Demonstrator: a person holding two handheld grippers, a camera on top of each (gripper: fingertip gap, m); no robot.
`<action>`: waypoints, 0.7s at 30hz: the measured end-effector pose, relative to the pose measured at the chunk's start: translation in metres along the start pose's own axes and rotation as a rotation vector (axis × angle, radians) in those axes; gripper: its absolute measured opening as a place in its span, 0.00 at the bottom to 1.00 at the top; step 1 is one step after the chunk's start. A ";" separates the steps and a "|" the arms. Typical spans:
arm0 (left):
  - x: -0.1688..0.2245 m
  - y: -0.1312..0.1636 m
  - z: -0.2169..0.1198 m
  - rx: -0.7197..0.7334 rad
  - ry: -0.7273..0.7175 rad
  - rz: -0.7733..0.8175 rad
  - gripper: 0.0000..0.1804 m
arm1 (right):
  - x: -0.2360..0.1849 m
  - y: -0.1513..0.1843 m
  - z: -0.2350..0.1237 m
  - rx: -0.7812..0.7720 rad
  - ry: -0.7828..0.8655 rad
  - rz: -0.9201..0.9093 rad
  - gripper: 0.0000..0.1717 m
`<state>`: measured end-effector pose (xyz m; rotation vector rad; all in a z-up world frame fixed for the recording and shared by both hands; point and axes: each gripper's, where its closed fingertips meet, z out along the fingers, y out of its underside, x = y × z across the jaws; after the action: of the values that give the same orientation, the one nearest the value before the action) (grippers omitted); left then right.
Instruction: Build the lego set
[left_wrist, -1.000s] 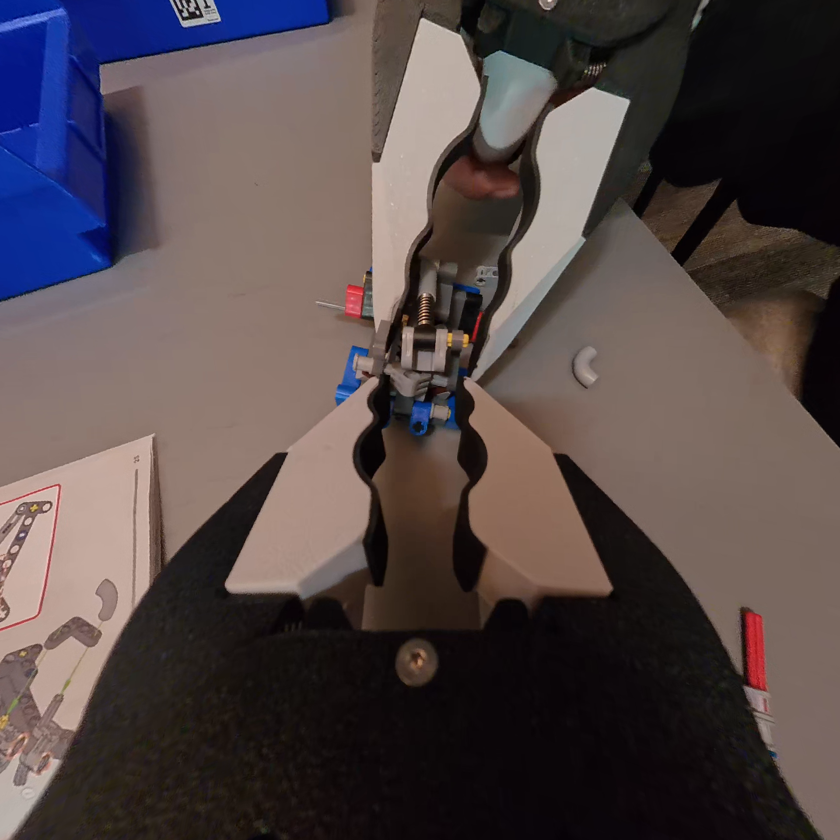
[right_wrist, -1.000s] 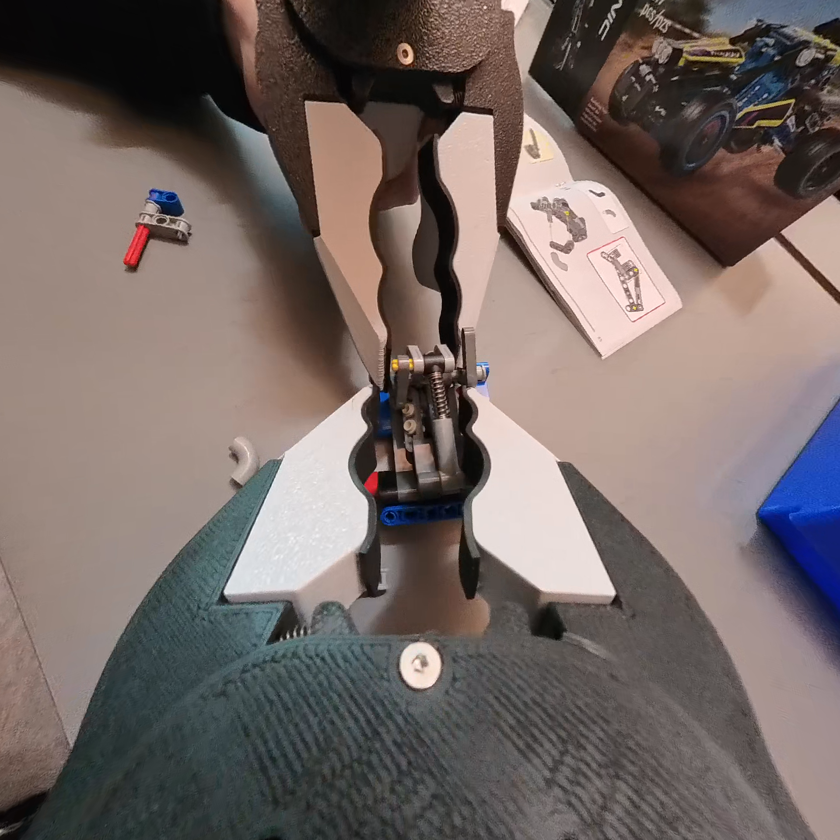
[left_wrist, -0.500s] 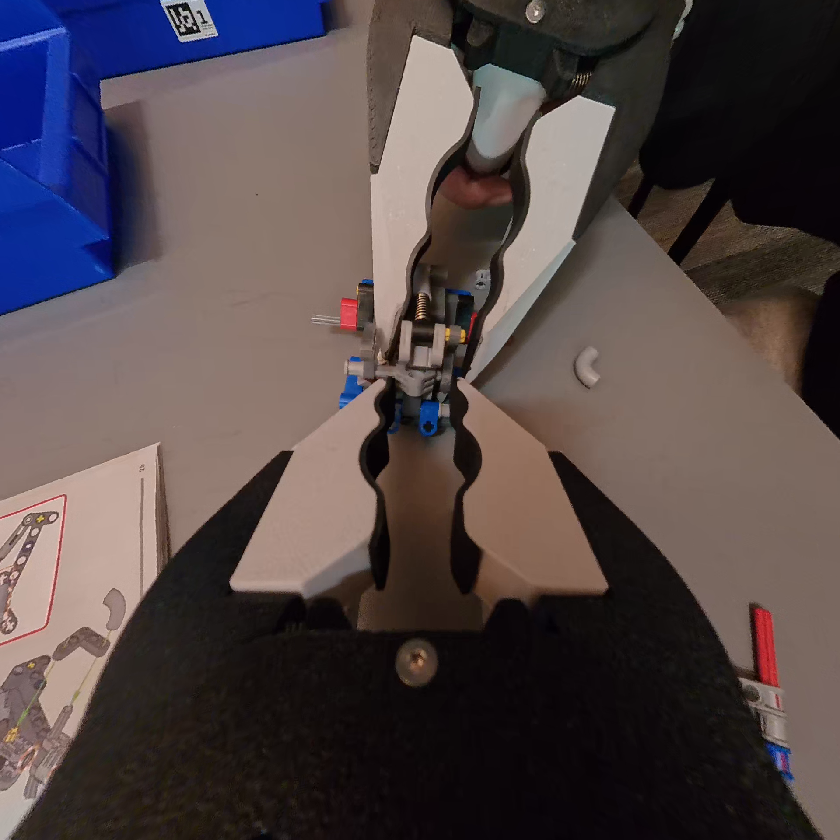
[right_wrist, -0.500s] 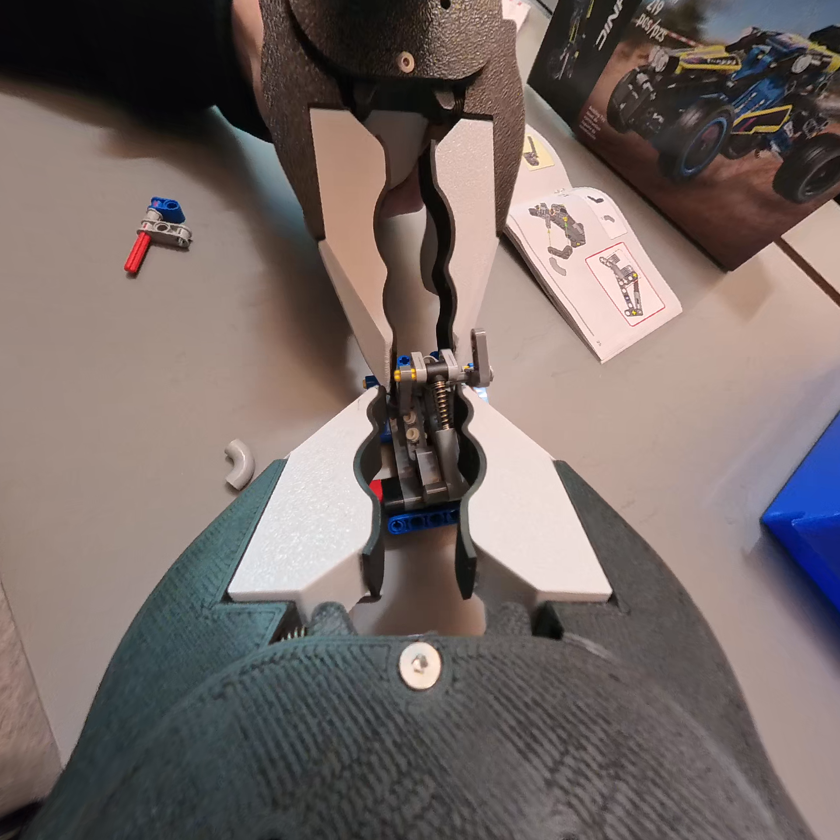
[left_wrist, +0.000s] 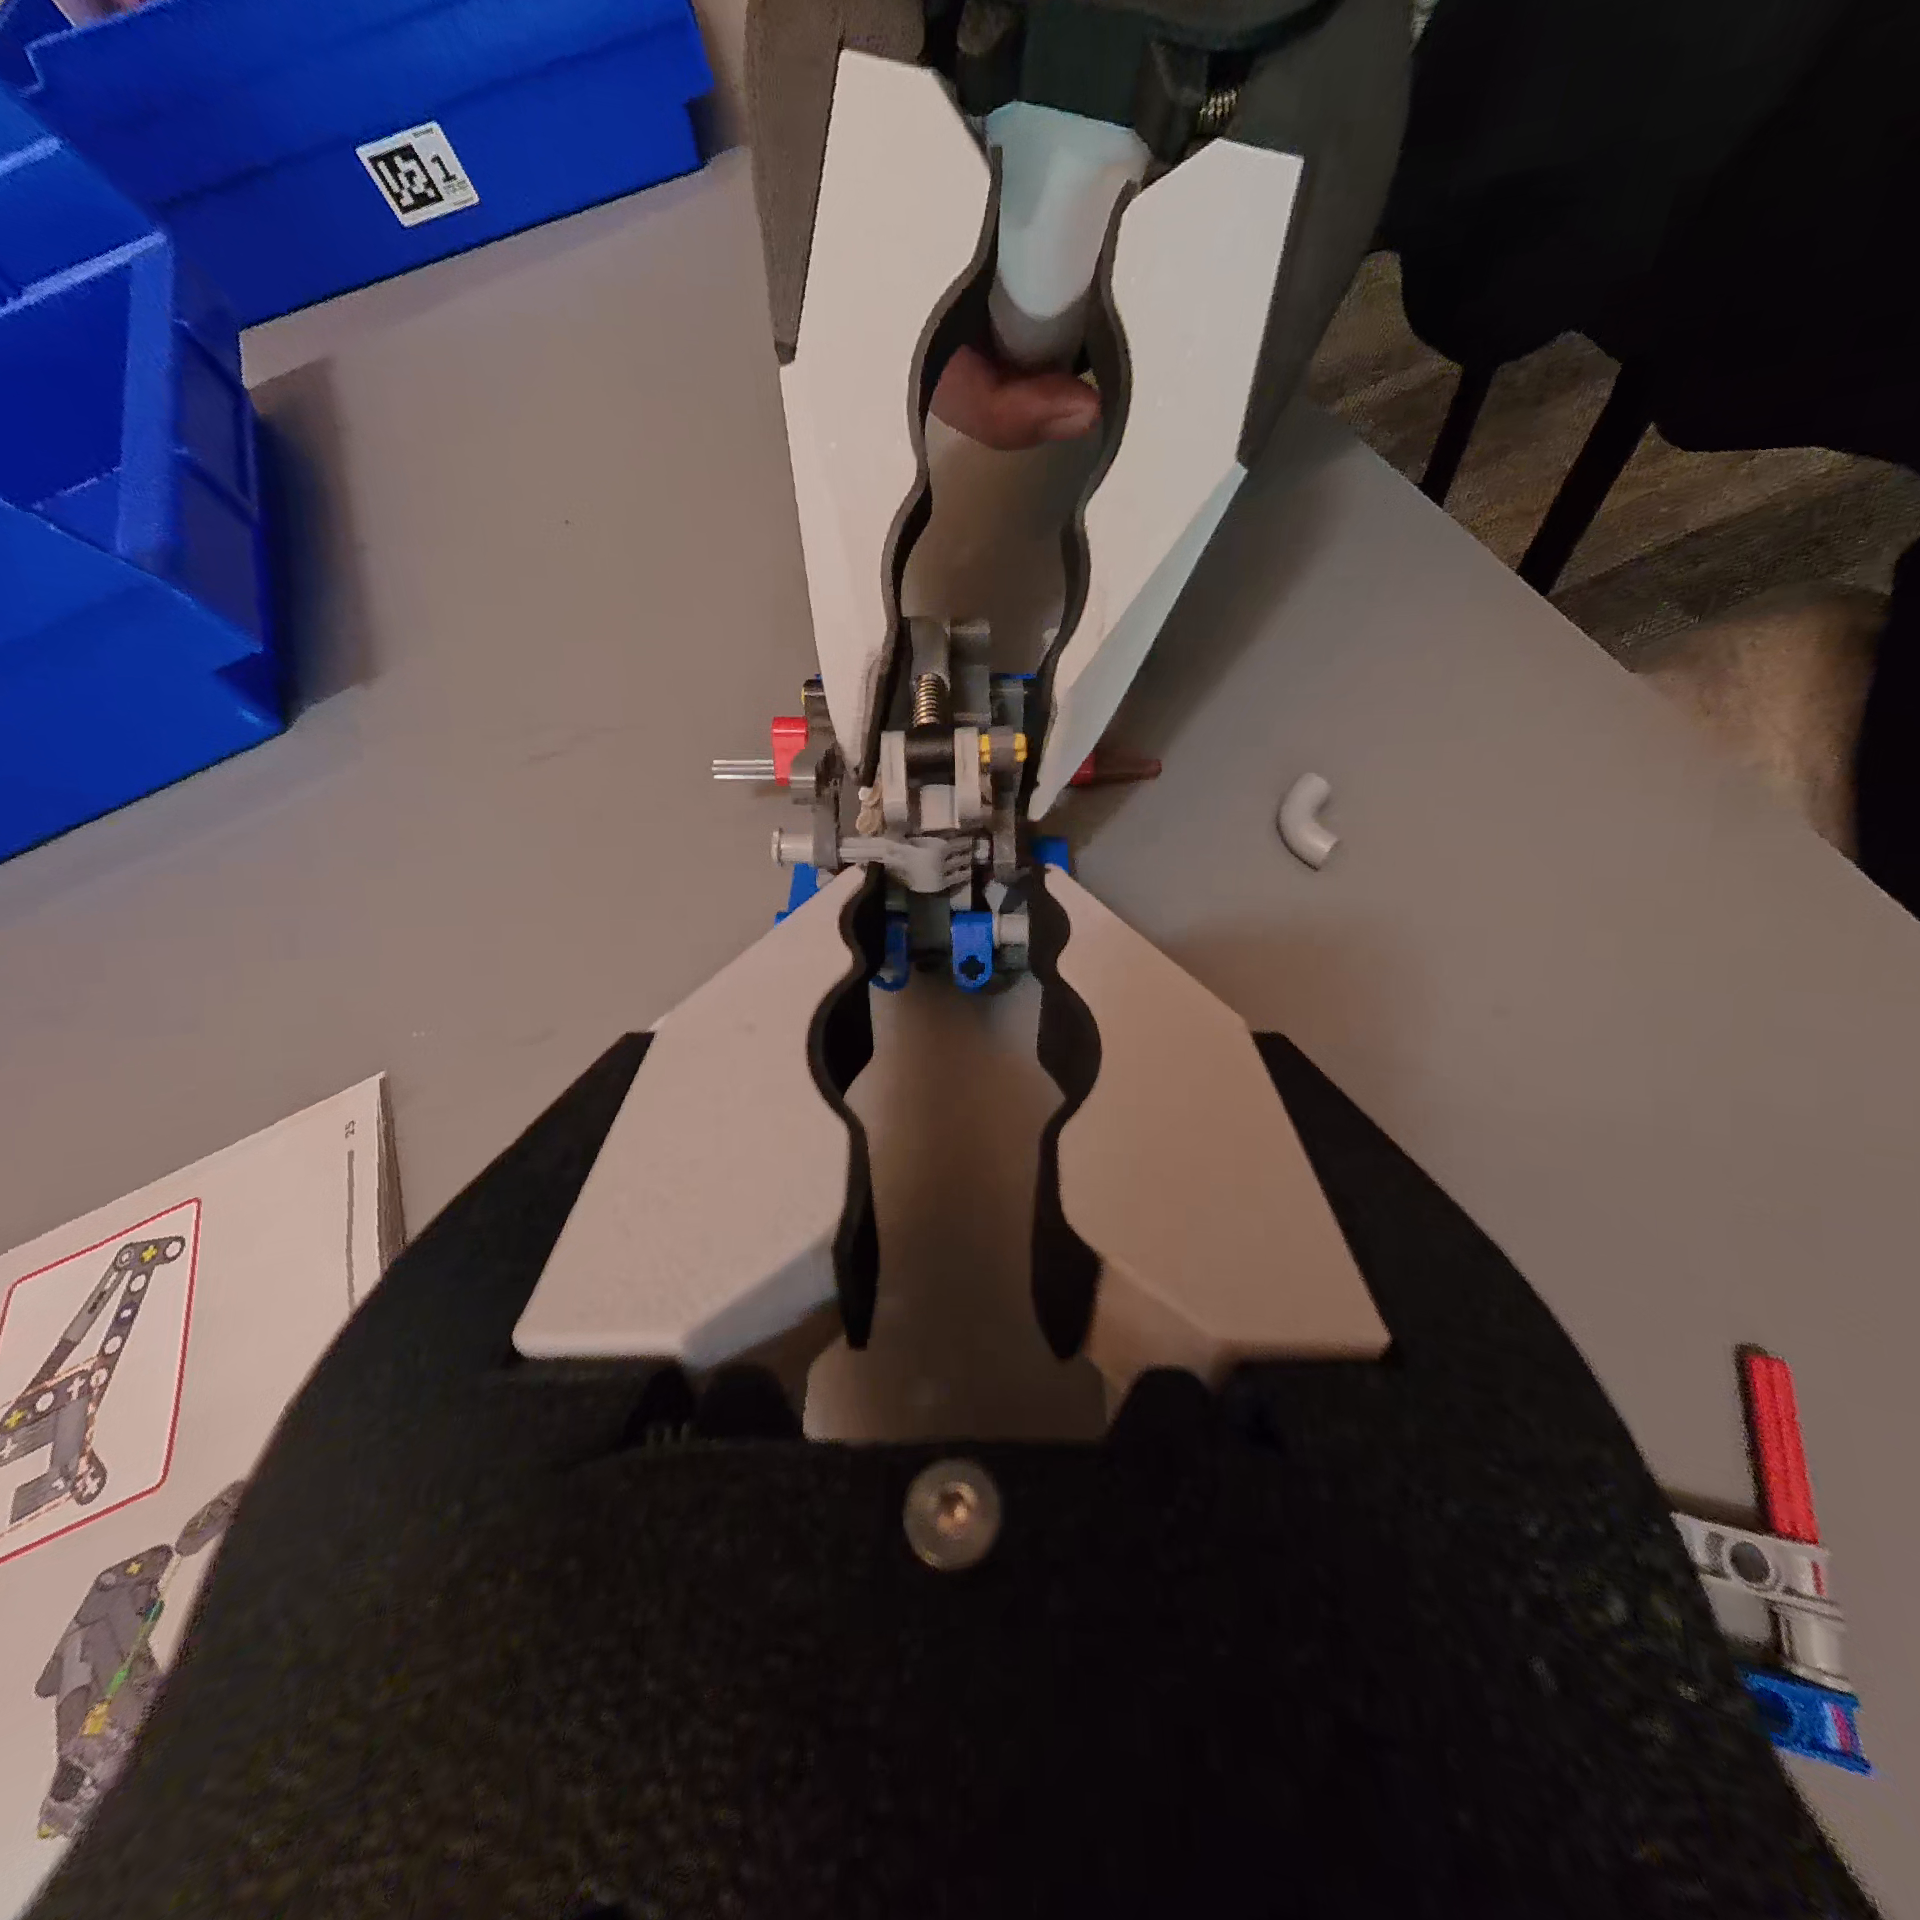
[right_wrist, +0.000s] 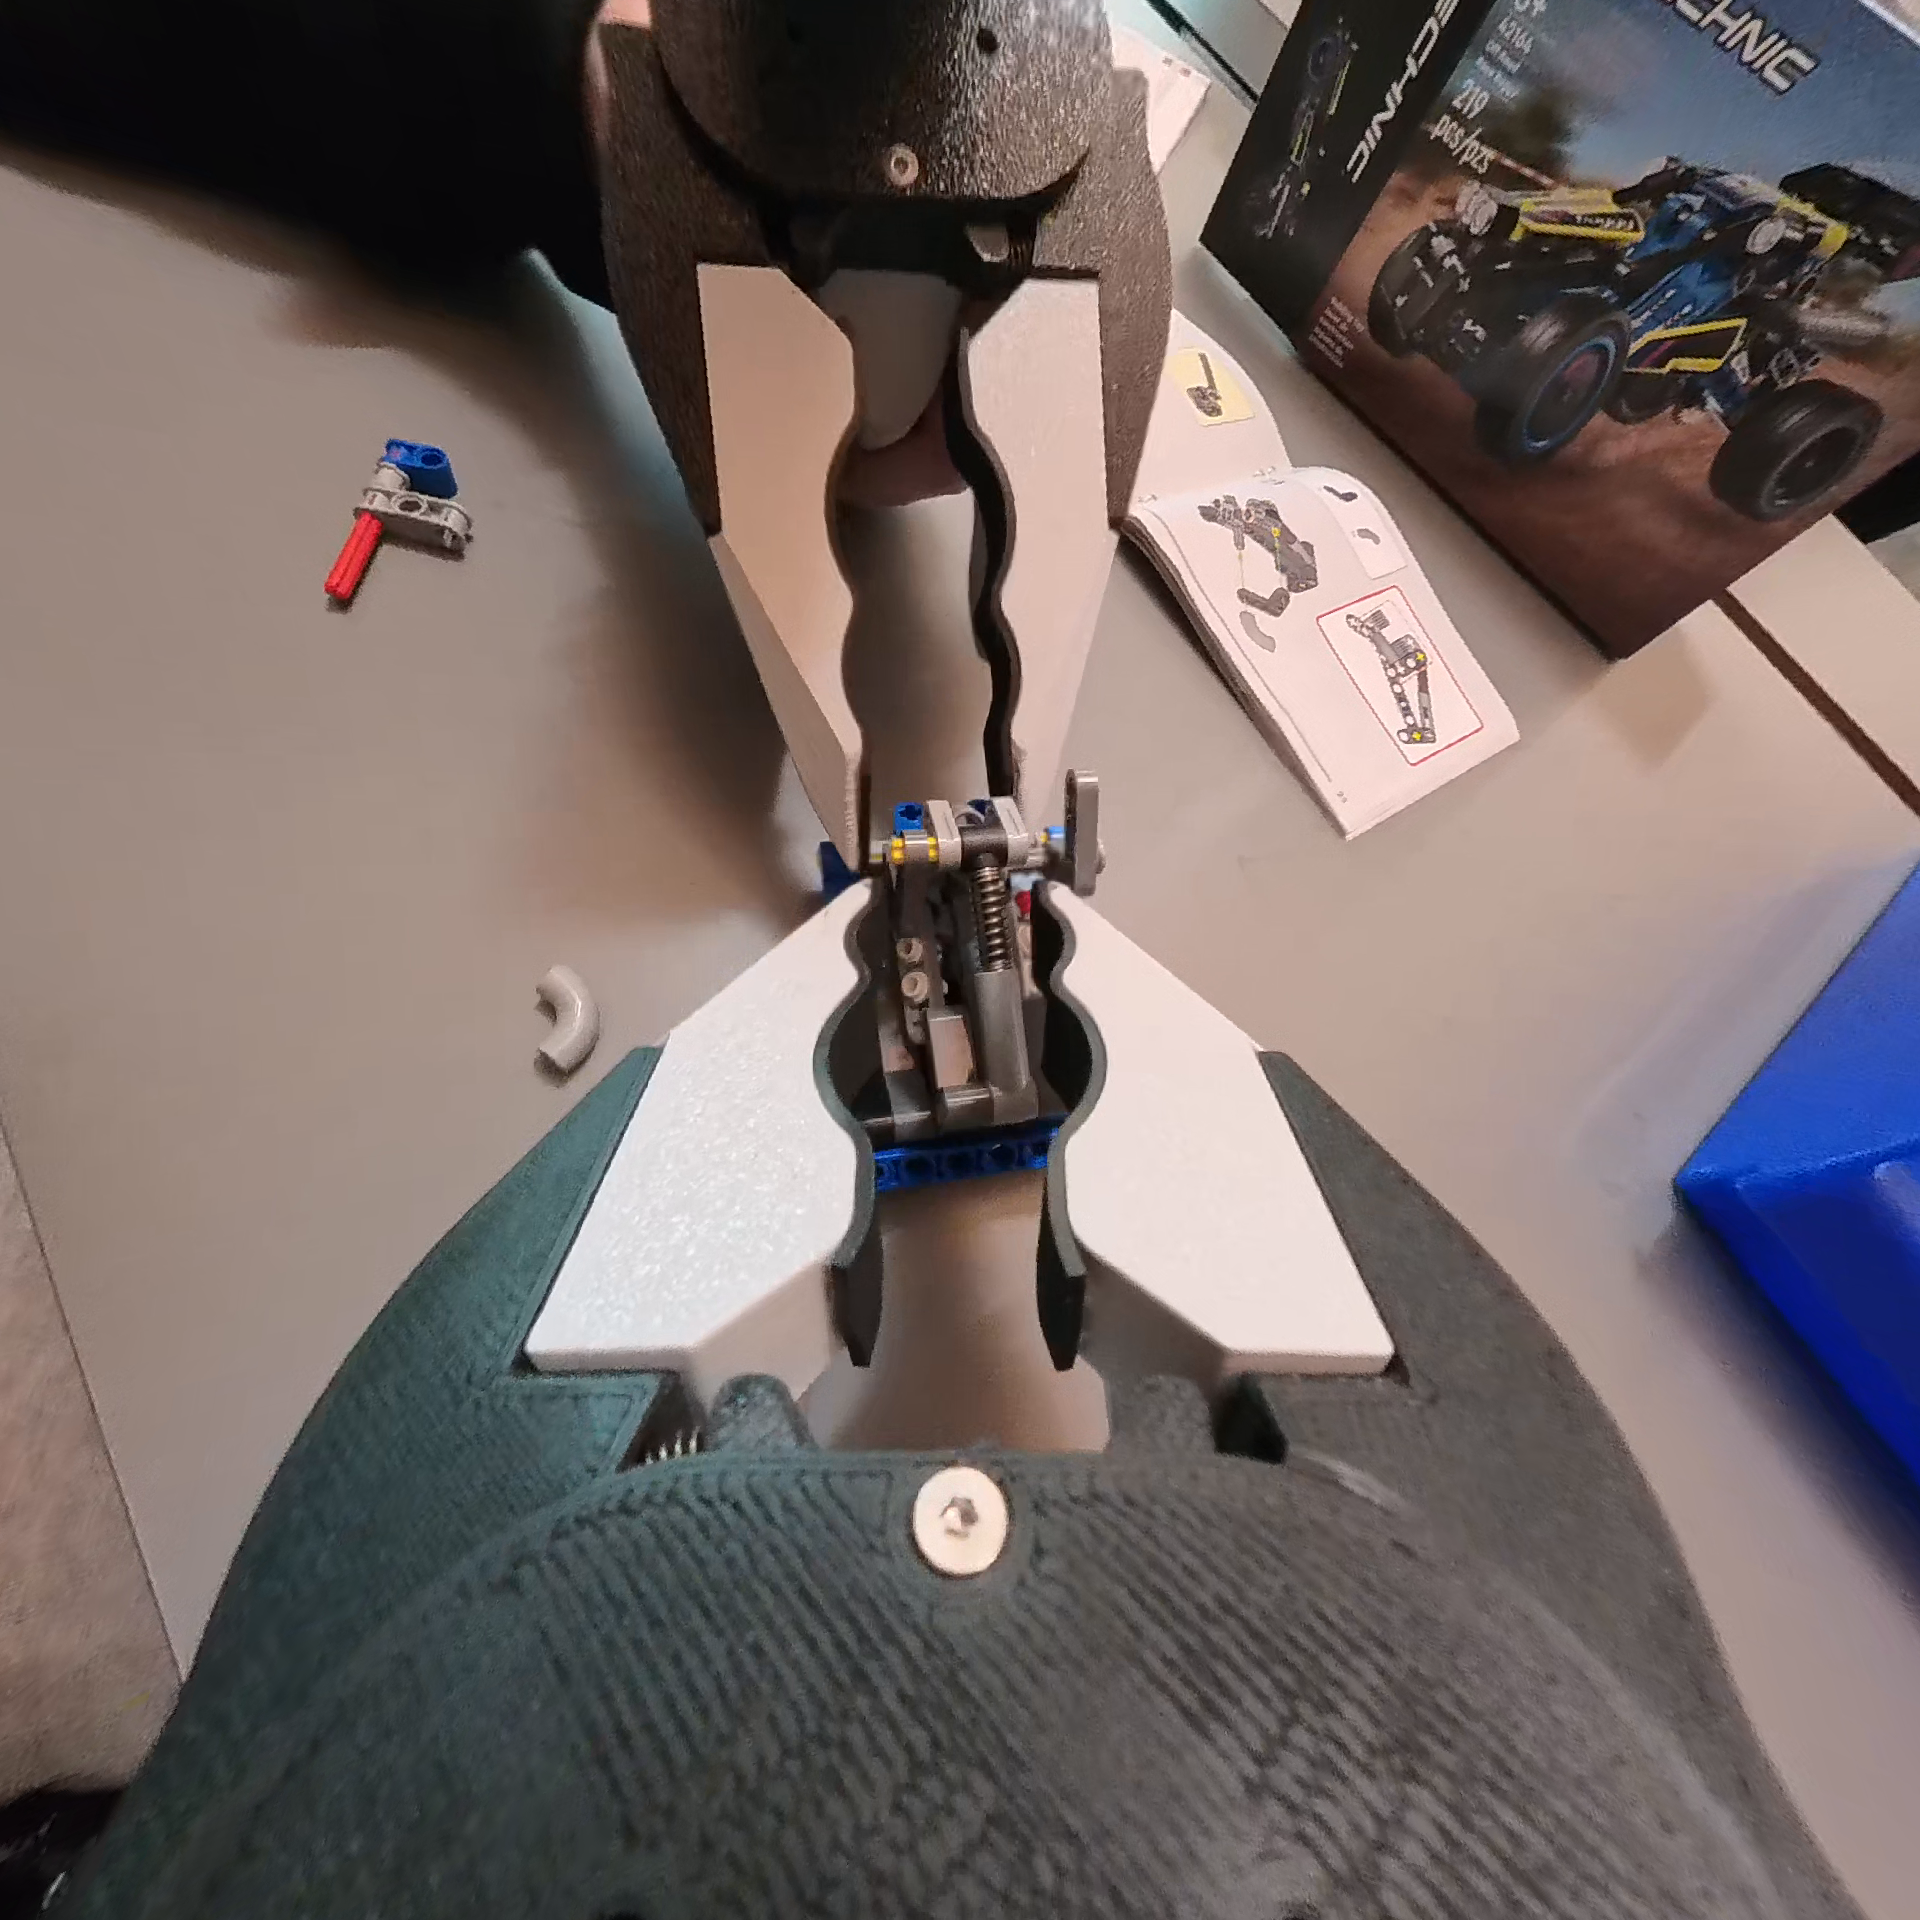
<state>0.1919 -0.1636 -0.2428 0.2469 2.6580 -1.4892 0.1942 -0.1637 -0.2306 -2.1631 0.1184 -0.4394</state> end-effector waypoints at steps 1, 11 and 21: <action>0.001 0.000 0.000 0.000 0.001 0.013 0.12 | -0.001 0.003 0.001 -0.011 -0.003 -0.006 0.14; 0.002 0.002 0.002 -0.016 -0.019 0.051 0.12 | -0.006 0.003 -0.003 0.029 -0.040 -0.006 0.09; 0.002 0.002 0.002 -0.019 -0.020 0.049 0.12 | -0.004 0.009 -0.005 -0.005 -0.013 -0.042 0.14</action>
<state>0.1906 -0.1645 -0.2458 0.2921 2.6287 -1.4443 0.1896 -0.1724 -0.2363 -2.1763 0.0671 -0.4490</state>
